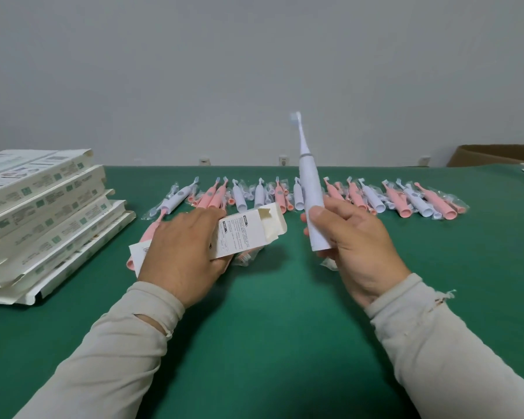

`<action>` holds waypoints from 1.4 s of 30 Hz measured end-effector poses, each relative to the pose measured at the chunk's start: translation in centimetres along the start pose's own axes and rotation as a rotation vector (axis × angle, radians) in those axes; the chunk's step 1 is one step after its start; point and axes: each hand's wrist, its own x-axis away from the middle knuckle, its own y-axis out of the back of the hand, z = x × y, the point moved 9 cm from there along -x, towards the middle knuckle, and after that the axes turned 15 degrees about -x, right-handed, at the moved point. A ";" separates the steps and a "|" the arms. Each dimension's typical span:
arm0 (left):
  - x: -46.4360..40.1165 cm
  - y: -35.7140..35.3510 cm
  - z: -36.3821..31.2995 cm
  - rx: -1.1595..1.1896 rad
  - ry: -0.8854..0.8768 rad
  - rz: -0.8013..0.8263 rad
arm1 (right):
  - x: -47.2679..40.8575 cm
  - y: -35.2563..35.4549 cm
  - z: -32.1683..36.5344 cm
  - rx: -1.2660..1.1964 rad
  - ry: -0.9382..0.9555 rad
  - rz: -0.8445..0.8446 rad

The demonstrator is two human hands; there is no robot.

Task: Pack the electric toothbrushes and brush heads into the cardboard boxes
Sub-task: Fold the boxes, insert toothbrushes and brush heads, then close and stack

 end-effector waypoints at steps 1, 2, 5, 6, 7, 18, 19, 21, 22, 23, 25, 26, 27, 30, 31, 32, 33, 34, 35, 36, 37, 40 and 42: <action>0.0 -0.1 -0.1 -0.003 -0.011 0.006 | 0.2 -0.7 -0.2 -0.079 -0.032 0.048; 0.0 -0.1 -0.2 -0.001 -0.023 0.006 | 0.4 -1.5 -0.5 -0.157 -0.076 0.088; 0.1 -0.1 -0.6 0.015 -0.058 0.002 | 1.0 -2.8 -1.3 -0.268 -0.149 0.162; 0.2 -0.1 -0.7 0.015 -0.070 0.001 | 1.1 -3.0 -1.3 -0.263 -0.139 0.169; 0.2 -0.1 -0.8 0.009 -0.083 -0.001 | 1.1 -3.2 -1.2 -0.251 -0.120 0.170; 0.7 -0.2 -1.9 -0.012 -0.171 -0.005 | 0.7 -2.3 -0.1 -0.281 0.010 0.068; 0.7 -0.3 -2.0 -0.011 -0.173 -0.001 | 0.7 -2.3 0.1 -0.324 0.014 0.072; 0.6 -0.5 -2.1 -0.007 -0.180 0.002 | 0.8 -2.8 0.0 -0.381 -0.001 0.106; 0.6 -0.5 -2.2 -0.005 -0.182 0.002 | 0.9 -3.1 -0.3 -0.390 -0.016 0.126; 0.6 -0.6 -2.2 -0.003 -0.181 0.004 | 1.0 -3.3 -0.8 -0.386 -0.031 0.140; 0.6 -0.7 -2.0 0.005 -0.168 0.013 | 1.1 -3.4 -1.5 -0.354 -0.052 0.138; 0.5 -0.8 -1.8 0.013 -0.157 0.014 | 1.1 -3.2 -1.8 -0.339 -0.059 0.125; 0.5 -0.8 -1.7 0.026 -0.146 0.013 | 1.0 -3.0 -2.0 -0.331 -0.066 0.109; 0.5 -0.6 -1.6 0.049 -0.139 0.015 | 0.7 -2.0 -2.7 -0.355 -0.100 0.049; 0.5 -0.6 -1.7 0.053 -0.140 0.017 | 0.5 -1.7 -3.0 -0.376 -0.114 0.035; 0.5 -0.6 -1.7 0.062 -0.139 0.020 | 0.5 -1.5 -3.2 -0.397 -0.125 0.026; 0.5 -0.6 -1.6 0.076 -0.135 0.023 | 0.4 -1.3 -3.4 -0.403 -0.131 0.019; 0.5 -0.6 -1.6 0.087 -0.131 0.028 | 0.3 -1.1 -3.5 -0.390 -0.135 0.011; 0.5 -0.5 -1.6 0.095 -0.130 0.033 | 0.2 -0.9 -3.5 -0.365 -0.140 0.003; 0.6 -0.5 -1.6 0.103 -0.128 0.037 | 0.1 -0.6 -3.5 -0.341 -0.145 -0.003; 0.6 -0.5 -1.6 0.119 -0.126 0.039 | 0.0 -0.4 -3.6 -0.317 -0.150 -0.007; 0.7 -0.2 -1.6 0.184 -0.121 0.022 | -0.2 0.3 -3.4 -0.192 -0.141 -0.017; 0.7 -0.3 -1.7 0.194 -0.128 0.027 | -0.2 0.5 -3.3 -0.132 -0.129 -0.015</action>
